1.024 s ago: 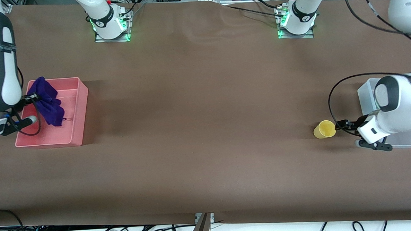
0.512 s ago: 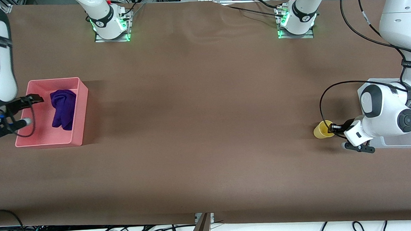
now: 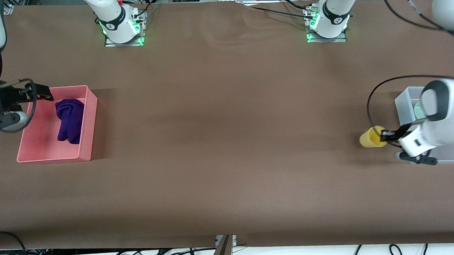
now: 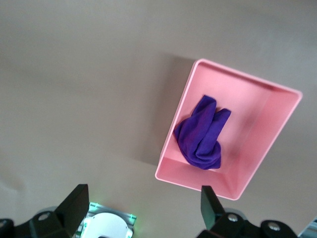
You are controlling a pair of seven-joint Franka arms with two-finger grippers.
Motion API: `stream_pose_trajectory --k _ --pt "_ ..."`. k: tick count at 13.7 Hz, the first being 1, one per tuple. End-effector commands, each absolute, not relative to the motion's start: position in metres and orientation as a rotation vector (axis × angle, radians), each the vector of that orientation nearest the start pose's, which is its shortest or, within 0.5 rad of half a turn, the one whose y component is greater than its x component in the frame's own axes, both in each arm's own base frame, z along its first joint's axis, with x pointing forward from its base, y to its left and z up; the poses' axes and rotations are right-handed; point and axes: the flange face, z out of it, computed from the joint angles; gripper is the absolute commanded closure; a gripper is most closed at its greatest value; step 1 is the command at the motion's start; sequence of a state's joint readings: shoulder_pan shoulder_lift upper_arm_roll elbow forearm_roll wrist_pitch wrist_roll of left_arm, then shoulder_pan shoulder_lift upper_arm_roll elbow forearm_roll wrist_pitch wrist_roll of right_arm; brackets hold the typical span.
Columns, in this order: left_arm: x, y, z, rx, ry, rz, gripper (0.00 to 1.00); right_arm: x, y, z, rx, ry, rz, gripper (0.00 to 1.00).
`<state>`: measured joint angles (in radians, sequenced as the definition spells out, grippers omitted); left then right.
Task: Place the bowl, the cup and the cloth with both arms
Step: 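Carry the yellow cup into the green bowl in the clear bin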
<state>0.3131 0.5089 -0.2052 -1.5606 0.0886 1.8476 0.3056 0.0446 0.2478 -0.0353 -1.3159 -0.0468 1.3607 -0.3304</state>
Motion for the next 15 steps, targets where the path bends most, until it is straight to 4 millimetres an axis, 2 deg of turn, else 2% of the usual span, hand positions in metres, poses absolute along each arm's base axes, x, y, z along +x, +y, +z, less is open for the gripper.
stream_pose_trajectory --k 1,2,3,4,7,11,13,14,15 --pt "0.643 0.142 0.398 -3.029 0.493 0.404 1.0 0.596 0.009 0.632 -3.139 -0.538 0.096 0.0" --pt "0.637 0.166 0.407 -2.974 0.548 0.416 1.0 0.597 0.017 0.639 -3.143 -0.563 0.035 0.0" --pt "0.628 0.189 0.406 -2.946 0.595 0.446 1.0 0.592 0.016 0.649 -3.142 -0.563 0.004 0.0" --pt "0.619 0.217 0.402 -2.934 0.617 0.473 1.0 0.583 0.016 0.651 -3.14 -0.577 0.034 0.0" --pt "0.582 0.278 0.363 -2.958 0.666 0.547 1.0 0.574 0.013 0.651 -3.144 -0.576 0.055 0.0" --pt "0.55 0.333 0.303 -2.961 0.761 0.382 1.0 0.566 0.013 0.646 -3.134 -0.517 0.151 0.0" --pt "0.546 0.348 0.28 -2.964 0.797 0.318 1.0 0.567 0.014 0.644 -3.149 -0.409 0.163 0.0" --pt "0.543 0.354 0.27 -2.979 0.786 0.314 1.0 0.567 0.014 0.645 -3.151 -0.411 0.151 0.0" --pt "0.54 0.358 0.266 -2.99 0.773 0.31 0.91 0.569 0.014 0.642 -3.15 -0.423 0.158 0.0"
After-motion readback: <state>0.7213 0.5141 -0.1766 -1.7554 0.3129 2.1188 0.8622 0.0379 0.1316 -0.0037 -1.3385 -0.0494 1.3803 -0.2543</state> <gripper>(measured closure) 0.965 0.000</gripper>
